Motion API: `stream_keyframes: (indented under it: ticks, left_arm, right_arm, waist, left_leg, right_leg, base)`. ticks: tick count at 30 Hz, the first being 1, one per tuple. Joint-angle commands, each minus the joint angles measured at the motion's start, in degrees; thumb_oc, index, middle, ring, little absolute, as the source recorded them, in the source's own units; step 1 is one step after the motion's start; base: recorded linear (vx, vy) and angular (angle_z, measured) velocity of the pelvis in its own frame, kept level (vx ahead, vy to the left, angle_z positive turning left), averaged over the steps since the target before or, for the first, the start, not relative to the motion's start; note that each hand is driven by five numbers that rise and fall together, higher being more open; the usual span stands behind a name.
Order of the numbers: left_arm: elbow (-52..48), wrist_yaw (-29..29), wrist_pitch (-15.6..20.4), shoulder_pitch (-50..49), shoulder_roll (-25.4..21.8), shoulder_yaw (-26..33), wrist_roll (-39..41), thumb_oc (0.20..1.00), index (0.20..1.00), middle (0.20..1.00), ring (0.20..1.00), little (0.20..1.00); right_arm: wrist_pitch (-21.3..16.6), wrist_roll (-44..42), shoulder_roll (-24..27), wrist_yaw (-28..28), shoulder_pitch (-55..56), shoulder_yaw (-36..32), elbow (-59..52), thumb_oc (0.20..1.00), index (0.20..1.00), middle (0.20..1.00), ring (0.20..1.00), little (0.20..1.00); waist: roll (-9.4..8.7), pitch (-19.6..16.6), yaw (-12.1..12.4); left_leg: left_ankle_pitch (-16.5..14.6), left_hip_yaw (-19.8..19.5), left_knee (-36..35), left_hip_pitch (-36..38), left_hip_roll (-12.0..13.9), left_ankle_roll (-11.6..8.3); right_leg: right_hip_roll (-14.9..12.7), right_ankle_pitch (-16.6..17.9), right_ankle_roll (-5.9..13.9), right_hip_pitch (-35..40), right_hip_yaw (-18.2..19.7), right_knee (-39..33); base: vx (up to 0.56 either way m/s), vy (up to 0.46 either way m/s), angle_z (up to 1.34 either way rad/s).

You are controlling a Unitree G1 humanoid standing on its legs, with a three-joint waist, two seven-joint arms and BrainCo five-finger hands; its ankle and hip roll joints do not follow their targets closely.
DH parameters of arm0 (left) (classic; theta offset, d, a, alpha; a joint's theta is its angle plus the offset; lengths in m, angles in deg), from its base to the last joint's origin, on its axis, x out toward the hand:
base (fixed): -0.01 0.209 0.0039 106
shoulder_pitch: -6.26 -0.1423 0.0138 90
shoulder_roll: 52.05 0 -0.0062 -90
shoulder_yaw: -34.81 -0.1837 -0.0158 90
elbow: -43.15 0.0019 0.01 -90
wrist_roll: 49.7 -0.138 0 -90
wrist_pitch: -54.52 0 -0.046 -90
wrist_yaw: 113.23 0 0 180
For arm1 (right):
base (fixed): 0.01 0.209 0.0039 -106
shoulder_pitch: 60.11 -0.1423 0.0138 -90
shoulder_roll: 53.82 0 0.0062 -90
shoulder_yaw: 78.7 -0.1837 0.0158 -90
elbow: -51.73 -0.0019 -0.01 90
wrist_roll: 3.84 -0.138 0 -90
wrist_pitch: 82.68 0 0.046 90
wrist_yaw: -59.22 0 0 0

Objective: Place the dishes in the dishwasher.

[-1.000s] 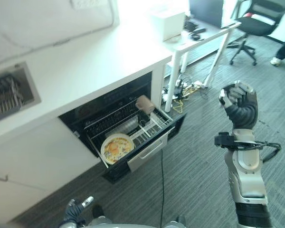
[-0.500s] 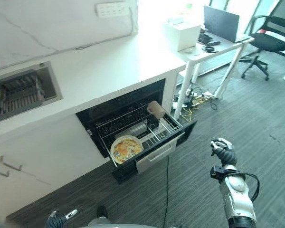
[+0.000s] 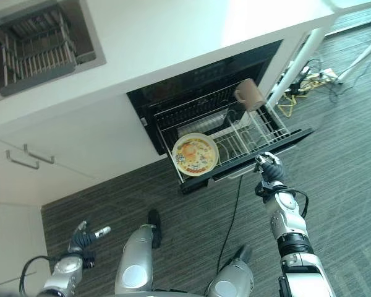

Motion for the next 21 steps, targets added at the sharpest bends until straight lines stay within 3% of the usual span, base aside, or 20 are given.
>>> stream_keyframes:
  ticks: [1,10,17,21]
  left_arm:
    - [0.49,-1.41,1.26,-1.62,-0.38,-1.06,3.04,1.0,1.0,1.0,1.0,1.0]
    - [1.36,-1.63,2.34,-3.91,0.51,-0.34,4.06,1.0,1.0,1.0,1.0,1.0]
    - [0.91,-1.43,2.6,-4.92,1.28,0.73,4.98,1.0,1.0,1.0,1.0,1.0]
    - [1.44,-1.08,3.19,-4.75,1.57,1.27,4.51,1.0,1.0,1.0,1.0,1.0]
  right_arm:
    - [-0.41,-3.15,2.24,0.1,-2.84,-1.67,1.94,0.2,0.2,0.2,0.2,0.2]
    - [-6.12,-4.2,4.47,-6.77,-2.48,-4.75,3.22,0.2,0.2,0.2,0.2,0.2]
    - [-9.42,-1.16,4.75,-10.7,4.74,-10.17,-7.12,0.2,0.2,0.2,0.2,0.2]
    - [-9.46,-2.11,4.9,-10.98,6.4,-11.88,-8.48,0.2,0.2,0.2,0.2,0.2]
  waist:
    - [2.06,-1.46,-0.05]
    - [2.96,-1.44,-1.21]
    - [1.58,-0.81,-3.43]
    - [0.6,-0.83,-3.98]
  left_leg:
    - [3.52,-0.09,-7.46,5.2,1.09,-5.18]
    - [2.61,1.0,-6.75,4.93,1.17,-5.21]
    - [3.34,2.29,-7.8,5.56,2.35,-5.94]
    - [3.61,2.72,-8.13,5.74,2.98,-6.47]
  right_leg:
    - [-1.67,-3.61,-0.03,-1.06,2.33,5.79]
    - [-3.13,-3.97,-0.05,-4.48,2.93,8.29]
    - [-2.18,-3.61,0.3,-4.05,3.19,6.75]
    - [-1.64,-3.53,0.6,-4.0,3.24,5.93]
  base:
    - [-0.01,0.08,0.02]
    - [0.0,0.057,-0.05]
    - [-0.04,0.023,-0.02]
    - [-0.04,-0.011,-0.17]
